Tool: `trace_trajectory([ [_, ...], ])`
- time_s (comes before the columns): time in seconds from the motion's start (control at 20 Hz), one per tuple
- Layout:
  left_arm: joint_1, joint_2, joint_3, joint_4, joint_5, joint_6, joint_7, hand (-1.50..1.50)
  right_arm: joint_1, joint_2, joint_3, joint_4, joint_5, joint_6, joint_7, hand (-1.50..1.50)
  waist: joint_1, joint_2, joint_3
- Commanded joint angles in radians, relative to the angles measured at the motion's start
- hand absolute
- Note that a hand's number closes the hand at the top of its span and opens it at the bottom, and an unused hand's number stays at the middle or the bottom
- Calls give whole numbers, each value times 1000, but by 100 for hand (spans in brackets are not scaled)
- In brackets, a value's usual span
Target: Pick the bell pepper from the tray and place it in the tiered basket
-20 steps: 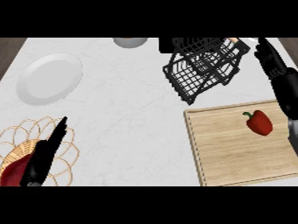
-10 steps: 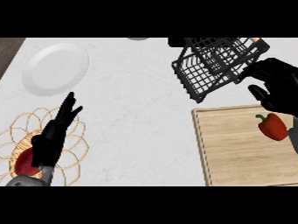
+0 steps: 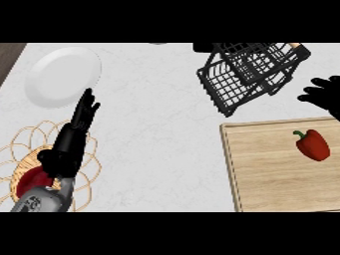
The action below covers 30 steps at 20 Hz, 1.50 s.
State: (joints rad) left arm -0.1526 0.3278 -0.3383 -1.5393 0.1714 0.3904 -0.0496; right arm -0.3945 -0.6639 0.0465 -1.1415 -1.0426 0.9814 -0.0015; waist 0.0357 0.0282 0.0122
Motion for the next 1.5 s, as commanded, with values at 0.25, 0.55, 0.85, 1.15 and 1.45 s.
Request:
trace_trajectory([
  [0.25, -21, -19, -3, -2, -12, 20, 17, 0, -160, -342, -164, -55, 148, 343, -4, -150, -7, -17, -2],
  [0.55, -25, -20, 6, 16, -26, 40, 21, 0, -216, -394, -263, -278, 355, 374, -33, -150, -28, -23, 1],
  [0.85, -65, -32, 18, 25, -18, 37, 41, 0, -185, -325, -308, -468, 562, 391, -62, -150, -25, -12, 1],
  [1.15, -31, -58, -24, 12, -49, 51, 29, 0, -122, -280, -342, -569, 704, 402, -128, -150, -11, -14, -1],
  [1.45, -29, -37, -1, 36, -38, 20, 4, 0, -65, -280, -316, -690, 837, 380, -173, -150, -6, -10, -2],
])
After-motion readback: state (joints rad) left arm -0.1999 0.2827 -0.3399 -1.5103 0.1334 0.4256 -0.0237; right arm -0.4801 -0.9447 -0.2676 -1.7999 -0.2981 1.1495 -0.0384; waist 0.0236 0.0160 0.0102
